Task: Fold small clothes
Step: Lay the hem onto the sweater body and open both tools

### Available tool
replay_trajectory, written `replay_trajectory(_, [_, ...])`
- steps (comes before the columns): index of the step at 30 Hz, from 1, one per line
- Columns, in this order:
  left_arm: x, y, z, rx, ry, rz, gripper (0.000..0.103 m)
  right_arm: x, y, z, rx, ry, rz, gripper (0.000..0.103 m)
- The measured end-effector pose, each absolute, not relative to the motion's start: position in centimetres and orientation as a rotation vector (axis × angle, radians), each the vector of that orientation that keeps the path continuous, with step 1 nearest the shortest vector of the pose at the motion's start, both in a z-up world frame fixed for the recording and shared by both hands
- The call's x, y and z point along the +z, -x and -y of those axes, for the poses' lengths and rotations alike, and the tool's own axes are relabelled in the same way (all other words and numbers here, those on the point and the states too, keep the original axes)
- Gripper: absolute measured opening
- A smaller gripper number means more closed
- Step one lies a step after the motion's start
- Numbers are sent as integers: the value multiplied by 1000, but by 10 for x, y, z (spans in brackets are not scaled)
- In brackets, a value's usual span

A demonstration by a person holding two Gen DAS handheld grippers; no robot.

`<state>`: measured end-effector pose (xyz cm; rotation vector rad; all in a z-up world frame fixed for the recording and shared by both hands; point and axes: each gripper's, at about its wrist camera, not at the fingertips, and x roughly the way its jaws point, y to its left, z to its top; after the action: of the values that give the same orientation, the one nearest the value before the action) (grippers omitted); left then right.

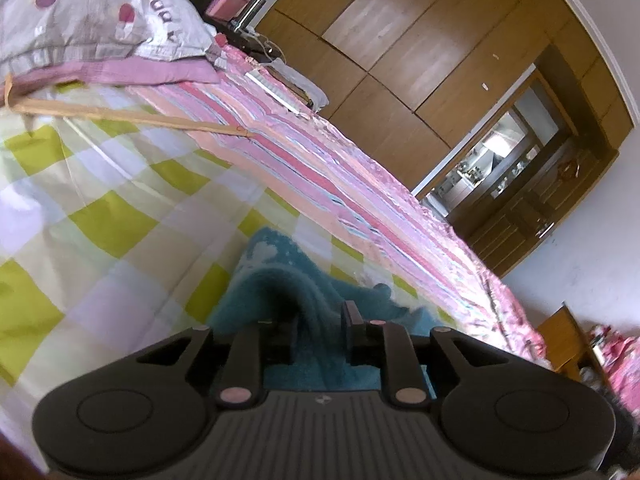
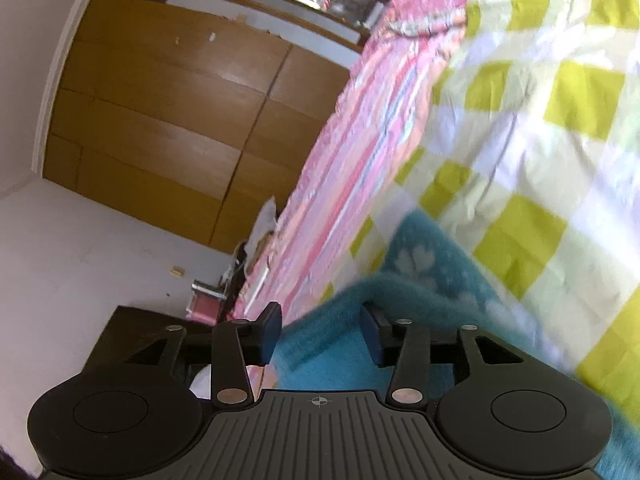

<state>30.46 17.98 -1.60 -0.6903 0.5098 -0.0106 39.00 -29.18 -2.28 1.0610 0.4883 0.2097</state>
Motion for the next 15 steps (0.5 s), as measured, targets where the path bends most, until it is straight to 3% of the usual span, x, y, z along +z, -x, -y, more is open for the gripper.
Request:
replay_trajectory(6, [-14,-303,-172,7,644,-497,28,-8,-384,296,162,-928,-470,50])
replay_trajectory(15, [-15,-300,-170,37,633,-488,29,-5,-378,247,77,-303,-537,50])
